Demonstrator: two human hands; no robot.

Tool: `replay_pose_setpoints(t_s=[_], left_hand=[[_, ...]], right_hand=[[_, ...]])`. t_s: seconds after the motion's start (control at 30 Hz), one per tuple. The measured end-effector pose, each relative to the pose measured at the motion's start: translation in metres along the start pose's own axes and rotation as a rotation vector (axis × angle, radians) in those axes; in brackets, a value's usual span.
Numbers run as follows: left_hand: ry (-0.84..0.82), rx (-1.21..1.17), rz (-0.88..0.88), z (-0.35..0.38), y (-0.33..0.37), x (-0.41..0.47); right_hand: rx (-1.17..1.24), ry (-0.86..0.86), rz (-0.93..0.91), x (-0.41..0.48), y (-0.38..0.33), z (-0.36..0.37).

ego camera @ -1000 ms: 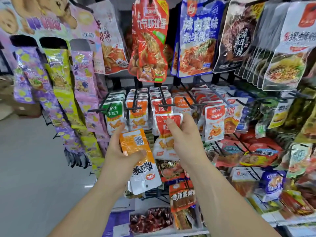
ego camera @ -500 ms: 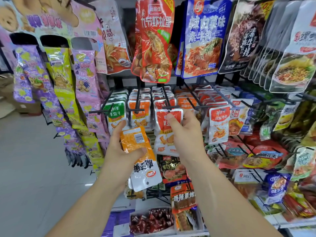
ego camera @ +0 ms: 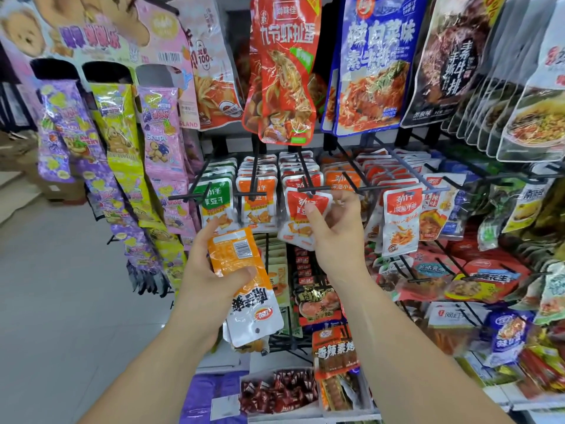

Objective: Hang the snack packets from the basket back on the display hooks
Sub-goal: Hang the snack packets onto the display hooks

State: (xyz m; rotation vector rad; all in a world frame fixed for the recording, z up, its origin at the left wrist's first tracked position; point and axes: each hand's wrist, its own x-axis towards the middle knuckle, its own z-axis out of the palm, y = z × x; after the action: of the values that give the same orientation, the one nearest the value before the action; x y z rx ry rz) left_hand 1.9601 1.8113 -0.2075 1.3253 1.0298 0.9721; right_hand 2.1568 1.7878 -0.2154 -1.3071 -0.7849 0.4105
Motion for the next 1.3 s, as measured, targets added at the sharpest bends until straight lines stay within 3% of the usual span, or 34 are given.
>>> replay_pose_setpoints(t_s=[0.2,0.6,0.7,0.83,0.9,1.1,1.3], left_hand=[[0.007,0.008,-0.005,-0.001,-0.005,0.0],[-0.08,-0.053,0.041,0.006,0.0,-0.005],[-0.079,-0.075,0.063,0.007,-0.001,-0.008],[-0.144,-0.112,0.092,0.013,0.0,-0.014],[-0.154,-0.126,0.102,0.017,0.003,-0.017],[-0.017,-0.255,0.035,0.031,0.004,-0.025],[-0.106,-0.502,-0.115,0.024,0.0,-0.04]], right_hand=[[-0.155,0.128,-0.057,0.02,0.006,0.004],[-0.358,0.14,-0.15,-0.002,0.007,0.004],[-0.295,0.074,-0.082,-0.041,-0.002,0.002],[-0.022,-0.233,0.252,-0.071,-0.02,0.004],[0.075,-0.266,0.354,-0.075,-0.02,0.005],[0.082,-0.141,0.253,-0.08,-0.01,0.013],[0.087,-0.065,0.172,-0.085,-0.007,0.028]])
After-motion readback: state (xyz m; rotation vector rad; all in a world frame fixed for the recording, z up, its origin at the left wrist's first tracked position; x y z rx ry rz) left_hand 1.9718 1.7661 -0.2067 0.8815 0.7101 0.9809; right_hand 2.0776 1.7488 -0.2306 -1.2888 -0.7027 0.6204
